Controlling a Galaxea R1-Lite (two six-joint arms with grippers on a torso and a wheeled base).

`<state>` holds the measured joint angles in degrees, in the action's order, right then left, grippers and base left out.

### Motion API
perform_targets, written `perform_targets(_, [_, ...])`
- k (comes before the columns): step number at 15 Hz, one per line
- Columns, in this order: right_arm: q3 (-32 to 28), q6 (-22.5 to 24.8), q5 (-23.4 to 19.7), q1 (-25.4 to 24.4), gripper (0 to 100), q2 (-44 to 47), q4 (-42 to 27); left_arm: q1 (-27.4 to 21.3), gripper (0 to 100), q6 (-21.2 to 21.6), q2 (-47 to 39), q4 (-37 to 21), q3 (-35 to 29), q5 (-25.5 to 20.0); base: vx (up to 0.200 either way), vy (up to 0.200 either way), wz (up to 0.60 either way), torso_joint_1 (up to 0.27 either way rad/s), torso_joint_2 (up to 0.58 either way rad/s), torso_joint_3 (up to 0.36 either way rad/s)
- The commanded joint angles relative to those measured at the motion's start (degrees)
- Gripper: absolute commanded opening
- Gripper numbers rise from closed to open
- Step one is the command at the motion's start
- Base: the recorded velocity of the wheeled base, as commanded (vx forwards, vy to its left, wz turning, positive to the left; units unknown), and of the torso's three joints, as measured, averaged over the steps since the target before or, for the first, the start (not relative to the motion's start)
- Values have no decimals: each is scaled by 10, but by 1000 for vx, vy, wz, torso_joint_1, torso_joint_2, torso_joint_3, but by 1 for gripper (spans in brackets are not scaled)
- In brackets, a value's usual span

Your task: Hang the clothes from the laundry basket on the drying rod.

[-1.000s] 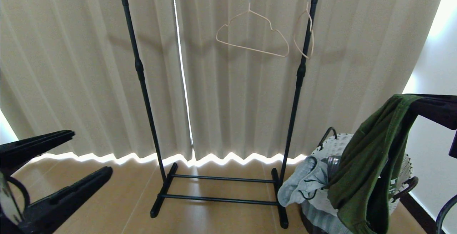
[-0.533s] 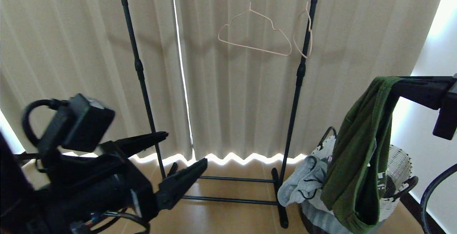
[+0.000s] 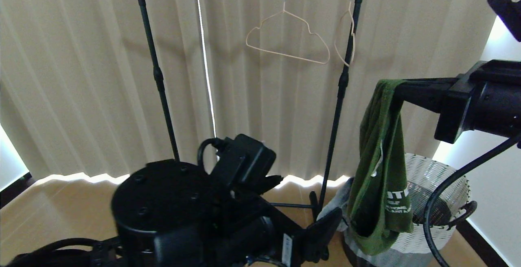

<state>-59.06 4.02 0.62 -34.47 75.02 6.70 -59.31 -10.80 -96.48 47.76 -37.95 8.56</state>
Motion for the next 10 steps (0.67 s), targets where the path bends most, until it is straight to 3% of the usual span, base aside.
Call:
perform_targets(1, [2,0,0,-15,0,11,1,-16,100,-6,-79,1,-57,15,0,0,0,0,0,0])
perform_targets(10, [-1,1,0,-58,0,-9,2,7,100,-20,-132,1,-98,16,0,0,0,0,0,0])
